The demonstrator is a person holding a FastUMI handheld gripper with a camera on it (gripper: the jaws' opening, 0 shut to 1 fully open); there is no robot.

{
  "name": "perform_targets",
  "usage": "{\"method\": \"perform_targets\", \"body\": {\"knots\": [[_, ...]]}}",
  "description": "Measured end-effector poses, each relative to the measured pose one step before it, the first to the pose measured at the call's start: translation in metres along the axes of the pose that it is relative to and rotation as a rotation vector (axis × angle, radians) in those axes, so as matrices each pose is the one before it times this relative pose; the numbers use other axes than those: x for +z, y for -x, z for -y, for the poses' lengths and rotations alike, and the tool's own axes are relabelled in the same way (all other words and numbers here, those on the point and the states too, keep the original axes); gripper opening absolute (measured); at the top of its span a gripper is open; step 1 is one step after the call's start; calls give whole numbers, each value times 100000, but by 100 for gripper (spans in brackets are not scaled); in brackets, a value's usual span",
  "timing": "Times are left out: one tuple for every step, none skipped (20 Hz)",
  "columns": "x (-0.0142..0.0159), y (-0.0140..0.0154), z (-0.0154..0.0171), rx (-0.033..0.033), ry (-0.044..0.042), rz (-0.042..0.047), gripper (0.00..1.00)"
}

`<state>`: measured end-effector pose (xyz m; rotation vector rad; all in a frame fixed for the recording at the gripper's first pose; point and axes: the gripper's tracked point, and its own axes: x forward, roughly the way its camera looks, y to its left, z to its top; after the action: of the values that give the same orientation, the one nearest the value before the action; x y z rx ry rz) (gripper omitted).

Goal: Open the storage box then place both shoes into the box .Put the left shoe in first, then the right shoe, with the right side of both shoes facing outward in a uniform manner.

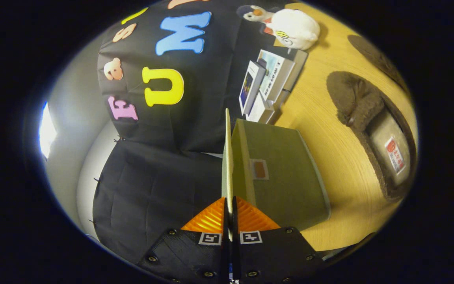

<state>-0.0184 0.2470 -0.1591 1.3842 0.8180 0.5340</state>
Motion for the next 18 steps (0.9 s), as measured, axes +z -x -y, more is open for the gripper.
{"method": "perform_targets", "body": {"knots": [[204, -155, -1291, 646, 3057, -142, 3], [70, -315, -1711, 1070, 3381, -351, 3], [105, -427, -1444, 515, 3798, -674, 3], [-75, -474, -1361, 426, 3802, -388, 3], [-94, -473, -1459, 719, 3676, -613, 3], [-288, -765, -1320, 475, 3509, -669, 3], [-205, -664, -1202, 282, 3296, -942, 3], [-452, -719, -1225, 480, 3458, -565, 3], [-128, -720, -1106, 152, 3543, -10, 3], [-380, -868, -886, -53, 3497, -703, 3], [-430, -880, -717, -353, 3076, -801, 3], [-521, -978, -795, -349, 2741, -854, 3], [-632, -1012, -721, -493, 2435, -1103, 3], [-562, -1067, -519, -696, 2104, -1085, 3], [-568, -1038, -527, -352, 1926, -1082, 3], [-828, -1101, -614, -203, 1794, -1434, 3], [-727, -997, -439, 339, 1654, -1649, 3], [-954, -1199, -769, 1028, 2215, -1472, 4]]}}
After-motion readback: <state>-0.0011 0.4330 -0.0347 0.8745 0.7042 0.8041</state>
